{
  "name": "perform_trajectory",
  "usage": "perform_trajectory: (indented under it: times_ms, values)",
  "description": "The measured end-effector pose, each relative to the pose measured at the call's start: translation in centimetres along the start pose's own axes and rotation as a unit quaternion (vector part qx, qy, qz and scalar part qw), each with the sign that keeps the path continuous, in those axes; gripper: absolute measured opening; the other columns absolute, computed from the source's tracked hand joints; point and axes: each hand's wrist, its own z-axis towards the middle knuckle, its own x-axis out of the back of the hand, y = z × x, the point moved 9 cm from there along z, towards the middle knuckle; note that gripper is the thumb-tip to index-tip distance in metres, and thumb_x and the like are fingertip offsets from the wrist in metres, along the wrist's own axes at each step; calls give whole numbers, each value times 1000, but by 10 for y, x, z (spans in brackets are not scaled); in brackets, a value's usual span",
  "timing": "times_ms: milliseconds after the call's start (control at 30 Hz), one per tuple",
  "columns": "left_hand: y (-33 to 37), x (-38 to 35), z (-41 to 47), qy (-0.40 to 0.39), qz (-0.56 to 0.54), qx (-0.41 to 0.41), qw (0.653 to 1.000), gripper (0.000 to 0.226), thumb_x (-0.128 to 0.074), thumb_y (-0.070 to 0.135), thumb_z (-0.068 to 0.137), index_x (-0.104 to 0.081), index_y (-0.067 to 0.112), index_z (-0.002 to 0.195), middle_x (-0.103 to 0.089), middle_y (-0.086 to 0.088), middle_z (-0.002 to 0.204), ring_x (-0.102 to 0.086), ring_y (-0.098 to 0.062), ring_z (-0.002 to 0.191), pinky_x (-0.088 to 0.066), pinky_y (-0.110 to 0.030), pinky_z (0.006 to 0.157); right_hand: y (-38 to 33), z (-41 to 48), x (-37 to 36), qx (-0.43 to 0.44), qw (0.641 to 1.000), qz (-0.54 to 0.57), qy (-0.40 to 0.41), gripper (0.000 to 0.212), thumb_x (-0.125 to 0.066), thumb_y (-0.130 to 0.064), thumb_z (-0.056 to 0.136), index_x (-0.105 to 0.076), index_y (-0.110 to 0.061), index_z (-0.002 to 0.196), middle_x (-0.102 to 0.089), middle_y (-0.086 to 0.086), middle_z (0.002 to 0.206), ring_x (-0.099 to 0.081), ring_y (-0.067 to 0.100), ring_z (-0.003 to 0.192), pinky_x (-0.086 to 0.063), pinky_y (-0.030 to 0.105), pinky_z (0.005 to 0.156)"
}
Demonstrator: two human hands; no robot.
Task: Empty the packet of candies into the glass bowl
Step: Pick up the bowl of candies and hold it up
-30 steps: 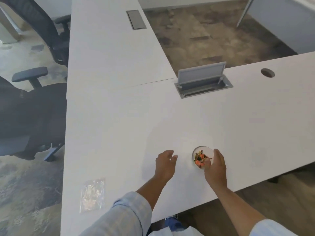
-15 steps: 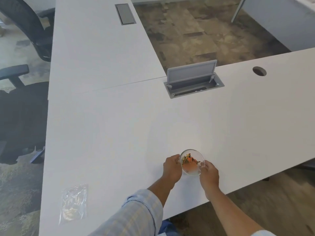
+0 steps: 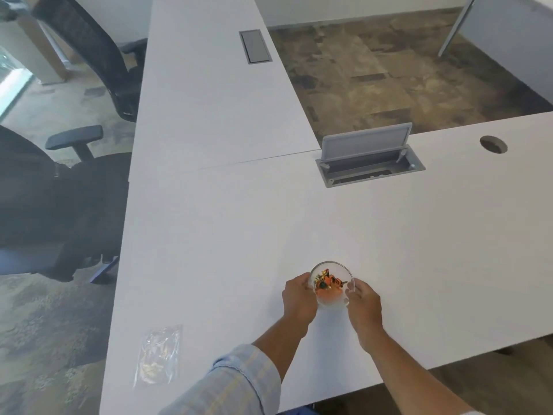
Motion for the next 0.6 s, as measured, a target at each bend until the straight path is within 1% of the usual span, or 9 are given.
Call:
perform_trajectory:
  times_ms: [67,100,200,267,333,400,500,567,600]
  values:
    - [4,26,3,28,-9,1,1000,67,-54,-4,97,-80,50,68,-85,-5,104,-77,-24,94,-69,-52,87,-15,-2,-23,13,999,1,-29,28,-47,-11,105,-73,-12,115,-75,11,107,-68,36,106,-52,40,80]
    - [5,40,4,40,-14,1,999,65,-55,-5,97,-79,48,68,-85,-4,103,-76,-23,91,-70,-52,87,-21,-4,-35,18,999,-1,-45,28,-47,-9,104,-73,-12,113,-74,11,105,-67,35,103,-50,38,78]
    - [8,79,6,73,-33,1,997,53,-56,-4,97,-77,40,77,-82,0,99,-78,-27,100,-70,-52,88,-41,-10,-74,25,995,-12,-97,25,-46,-4,100,-71,-8,103,-70,12,95,-60,29,90,-47,38,77]
    - [8,103,6,90,-37,5,995,51,-55,-6,96,-76,38,81,-82,-1,99,-76,-24,93,-70,-46,84,-52,-15,-97,27,992,-20,-123,22,-47,-3,99,-69,-5,97,-69,21,95,-58,27,86,-47,39,76]
    - [7,126,8,104,-40,9,994,53,-54,-9,94,-75,38,80,-82,-3,100,-71,-19,84,-65,-37,74,-64,-22,-121,30,989,-23,-144,22,-46,-3,99,-68,-3,97,-70,25,98,-58,26,86,-47,38,76]
    - [5,145,11,115,-54,16,992,51,-53,-11,93,-77,33,80,-81,-2,95,-67,-19,80,-59,-36,70,-73,-27,-141,31,987,-31,-157,24,-44,-3,98,-68,-6,94,-68,16,90,-57,24,84,-47,37,74]
    - [2,173,14,126,-93,22,987,39,-45,-4,88,-81,13,89,-72,-6,82,-58,-26,79,-52,-39,71,-83,-33,-171,21,983,-43,-175,25,-42,0,94,-67,-6,92,-64,6,84,-52,23,80,-43,37,72]
    - [2,186,16,127,-104,23,986,40,-44,-3,87,-81,10,92,-75,-15,87,-59,-28,84,-51,-41,74,-87,-37,-185,18,981,-46,-188,28,-42,0,94,-69,-6,99,-66,7,88,-55,23,83,-45,37,74]
    - [1,192,18,127,-108,24,986,42,-44,-4,89,-83,12,94,-79,-19,95,-62,-29,88,-54,-41,76,-89,-38,-193,18,980,-47,-193,29,-43,0,94,-70,-7,101,-68,7,91,-56,23,84,-46,37,75]
